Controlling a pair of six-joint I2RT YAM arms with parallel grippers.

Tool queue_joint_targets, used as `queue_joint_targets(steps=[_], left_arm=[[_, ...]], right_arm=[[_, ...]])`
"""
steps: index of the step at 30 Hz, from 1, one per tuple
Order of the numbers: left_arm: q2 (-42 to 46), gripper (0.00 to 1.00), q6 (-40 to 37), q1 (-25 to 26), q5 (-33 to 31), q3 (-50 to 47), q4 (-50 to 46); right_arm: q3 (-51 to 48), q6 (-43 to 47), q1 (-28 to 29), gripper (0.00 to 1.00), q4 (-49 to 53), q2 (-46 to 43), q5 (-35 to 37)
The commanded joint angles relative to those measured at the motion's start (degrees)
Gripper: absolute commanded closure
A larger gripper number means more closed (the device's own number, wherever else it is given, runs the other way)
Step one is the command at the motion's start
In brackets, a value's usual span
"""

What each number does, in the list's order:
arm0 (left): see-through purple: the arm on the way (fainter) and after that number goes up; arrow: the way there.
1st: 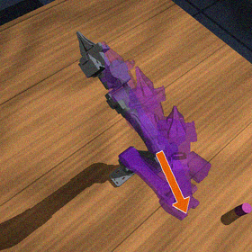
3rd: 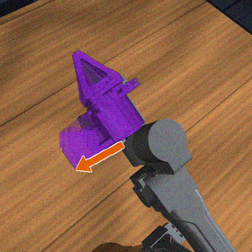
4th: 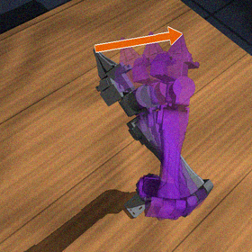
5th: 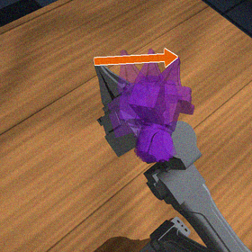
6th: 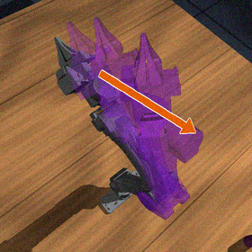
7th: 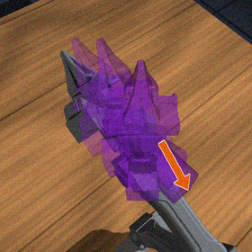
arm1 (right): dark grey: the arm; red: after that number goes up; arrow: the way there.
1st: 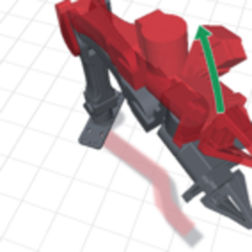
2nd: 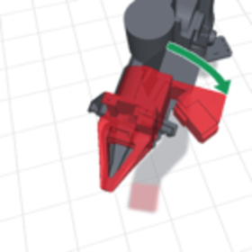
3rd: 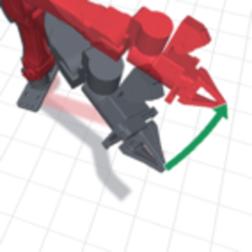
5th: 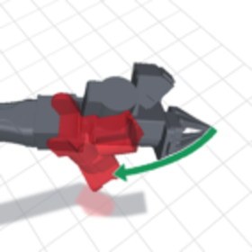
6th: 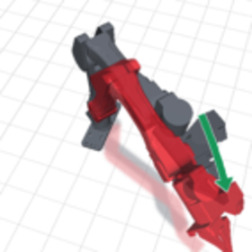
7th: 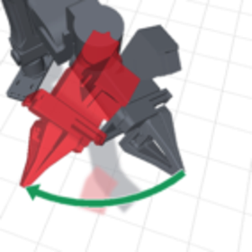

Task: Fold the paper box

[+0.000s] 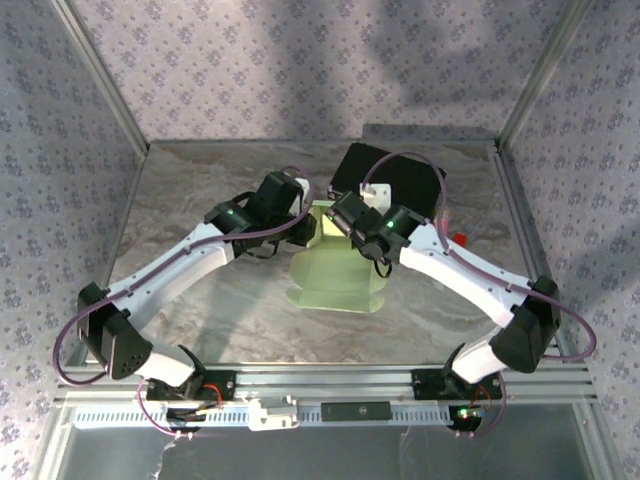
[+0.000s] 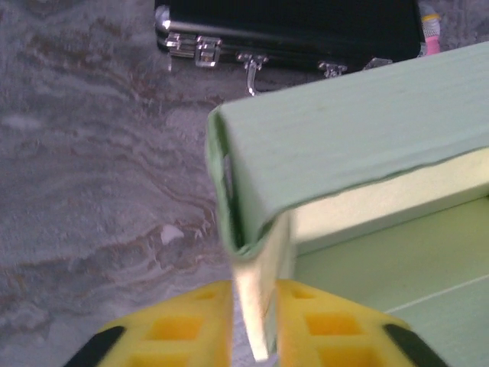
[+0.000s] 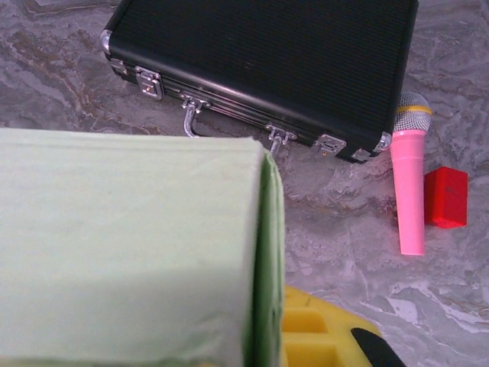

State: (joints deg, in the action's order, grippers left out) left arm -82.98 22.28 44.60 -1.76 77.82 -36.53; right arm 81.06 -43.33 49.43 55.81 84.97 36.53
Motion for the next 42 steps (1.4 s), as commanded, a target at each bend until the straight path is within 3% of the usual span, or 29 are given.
queue_joint_targets(steps=[1,4,7,12,17,21,24,29,30,32,34,42], left_arm=[[-1.9,0.84,-1.0,-0.2,1.0,0.1,3.8],[-2.4,0.84,-0.7,-0.2,1.3,-0.5,5.0],[-2.3,1.00,-0.6,-0.2,0.9,-0.9,5.6],[-2.2,1.00,0.3,0.5,-2.1,-1.2,5.6],[-3.1,1.00,2.2,2.7,-9.7,-0.4,3.0],[-2.5,1.00,2.6,3.6,-10.7,-1.7,4.7],[-1.0,0.81,2.1,3.5,-11.0,-3.7,8.4],[-0.5,0.75,0.7,2.5,-10.0,-4.8,12.4],[-0.7,0.78,0.3,2.4,-9.6,-5.0,12.9],[-0.6,0.93,-0.3,2.1,-9.4,-5.4,14.0],[0.0,1.00,-0.4,2.0,-9.4,-6.2,15.0],[1.5,1.00,1.5,2.0,-13.0,-7.6,14.0]], right_arm=[[1.0,-1.1,0.3,1.00,-0.2,-1.5,-1.0],[0.8,-1.2,0.3,1.00,-0.5,-1.8,-1.6],[0.7,-1.1,0.4,1.00,-0.7,-2.0,-1.9],[0.8,-1.2,0.4,1.00,-0.7,-2.2,-1.9],[0.5,-2.0,0.7,1.00,-0.9,-2.1,-1.8],[0.5,-1.9,1.0,1.00,-1.0,-1.6,-2.4],[0.5,-1.9,1.1,1.00,-1.0,-1.6,-2.8],[0.2,-1.8,0.9,1.00,-1.2,-2.1,-4.2],[0.2,-1.9,0.9,1.00,-1.2,-2.2,-4.3],[0.1,-1.8,0.8,1.00,-1.2,-2.3,-4.4],[0.1,-1.8,0.8,1.00,-1.2,-2.3,-4.4],[-0.2,-2.1,1.0,1.00,-1.3,-2.2,-4.0]])
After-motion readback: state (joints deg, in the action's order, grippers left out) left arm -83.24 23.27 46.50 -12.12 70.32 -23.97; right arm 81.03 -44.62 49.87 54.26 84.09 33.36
